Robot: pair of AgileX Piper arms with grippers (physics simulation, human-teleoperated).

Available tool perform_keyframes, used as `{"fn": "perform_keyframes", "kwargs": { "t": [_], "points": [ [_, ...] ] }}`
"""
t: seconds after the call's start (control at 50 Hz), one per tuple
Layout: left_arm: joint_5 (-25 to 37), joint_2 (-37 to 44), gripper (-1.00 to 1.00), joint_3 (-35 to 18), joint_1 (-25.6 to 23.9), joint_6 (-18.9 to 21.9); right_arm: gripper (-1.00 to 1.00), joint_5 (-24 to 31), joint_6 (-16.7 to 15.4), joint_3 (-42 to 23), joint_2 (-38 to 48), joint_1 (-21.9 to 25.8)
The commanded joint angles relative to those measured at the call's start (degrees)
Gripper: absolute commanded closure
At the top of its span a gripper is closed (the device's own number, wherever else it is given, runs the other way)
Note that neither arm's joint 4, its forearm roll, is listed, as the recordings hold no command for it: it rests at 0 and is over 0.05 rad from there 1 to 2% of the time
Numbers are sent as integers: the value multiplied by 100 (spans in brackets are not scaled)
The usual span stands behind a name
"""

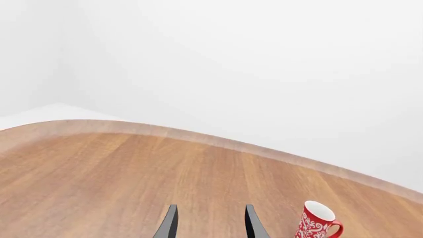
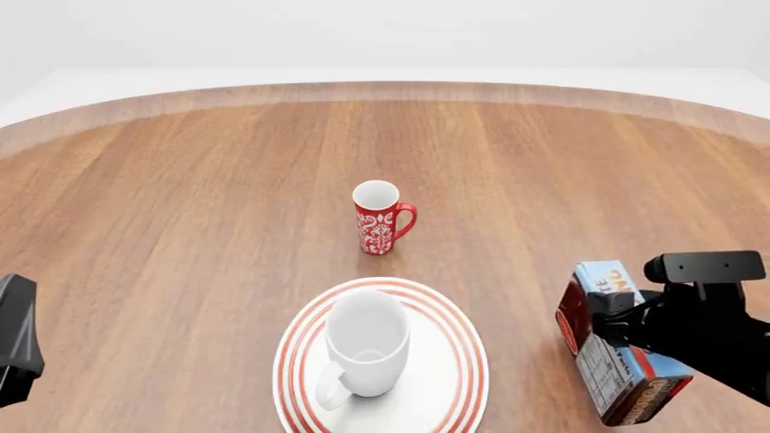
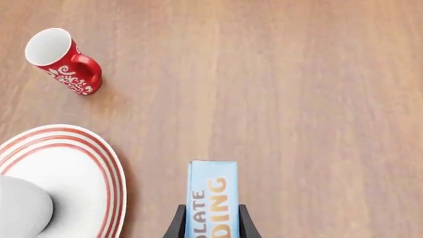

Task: Pick up the white mug and put it on the plate, and put the chocolate pudding to the right of the plate.

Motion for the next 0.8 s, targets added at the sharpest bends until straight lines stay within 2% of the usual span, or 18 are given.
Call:
{"fn": "perform_keyframes", "kwargs": {
  "t": [0.02,0.36,0.38,0.8],
  "points": [
    [-2,0,-100,0,-2,4,100,-151,96,79,130,-15],
    [-4,0,-100,-16,-11,26,100,-71,130,26,85,2],
    [-4,0,-100,-17,-8,23,-100,-50,133,11,68,-1],
    [-14,0,-100,-15,-16,35,-100,230,144,-203,-146,-55]
  ]
}}
